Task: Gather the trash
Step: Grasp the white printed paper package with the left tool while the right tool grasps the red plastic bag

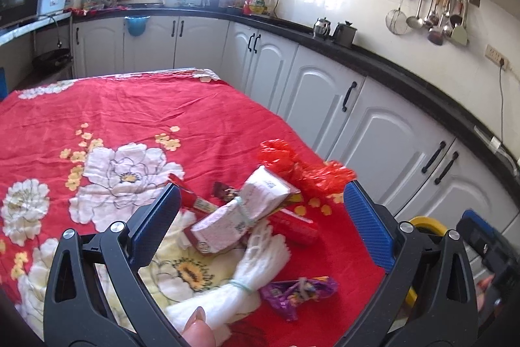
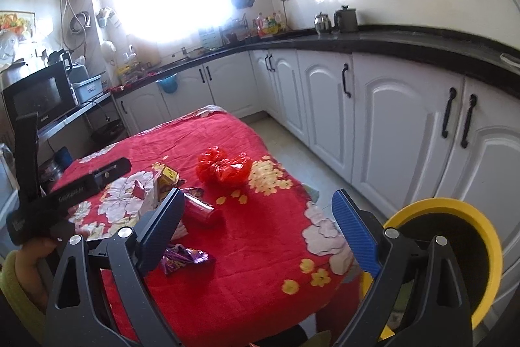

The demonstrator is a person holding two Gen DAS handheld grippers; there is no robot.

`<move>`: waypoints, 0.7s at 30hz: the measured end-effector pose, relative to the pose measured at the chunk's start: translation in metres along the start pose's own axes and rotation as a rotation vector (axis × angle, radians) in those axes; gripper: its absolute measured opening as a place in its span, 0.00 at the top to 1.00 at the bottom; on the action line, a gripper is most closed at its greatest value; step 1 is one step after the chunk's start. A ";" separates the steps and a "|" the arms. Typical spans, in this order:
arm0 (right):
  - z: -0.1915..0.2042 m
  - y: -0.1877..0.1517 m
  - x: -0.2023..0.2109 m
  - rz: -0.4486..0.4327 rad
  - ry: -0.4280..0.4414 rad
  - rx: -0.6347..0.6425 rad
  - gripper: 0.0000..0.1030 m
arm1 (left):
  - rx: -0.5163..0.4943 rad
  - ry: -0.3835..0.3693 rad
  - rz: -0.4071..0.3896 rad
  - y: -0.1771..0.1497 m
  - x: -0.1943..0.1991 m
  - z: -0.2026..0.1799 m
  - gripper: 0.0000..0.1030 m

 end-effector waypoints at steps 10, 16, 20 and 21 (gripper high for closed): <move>-0.001 0.010 -0.063 0.106 0.081 -0.077 0.18 | -0.083 0.018 0.074 -0.018 -0.028 0.004 0.11; 0.003 0.009 -0.104 0.187 0.137 -0.117 0.28 | -0.101 0.020 0.110 -0.023 -0.048 0.002 0.11; 0.003 0.005 -0.129 0.240 0.159 -0.154 0.38 | -0.093 0.015 0.123 -0.024 -0.058 0.002 0.11; 0.004 0.005 -0.134 0.249 0.163 -0.161 0.40 | -0.088 0.012 0.129 -0.025 -0.061 0.003 0.11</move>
Point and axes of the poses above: each gripper's, at about its wrist camera, not at the fingertips, and x roughly against the way its jaws point, z to its left, y to its top, the point moved 10 cm from there along -x, roughly the way its jaws point, and after that the axes turned 4 degrees about x, right-handed, at the moved point
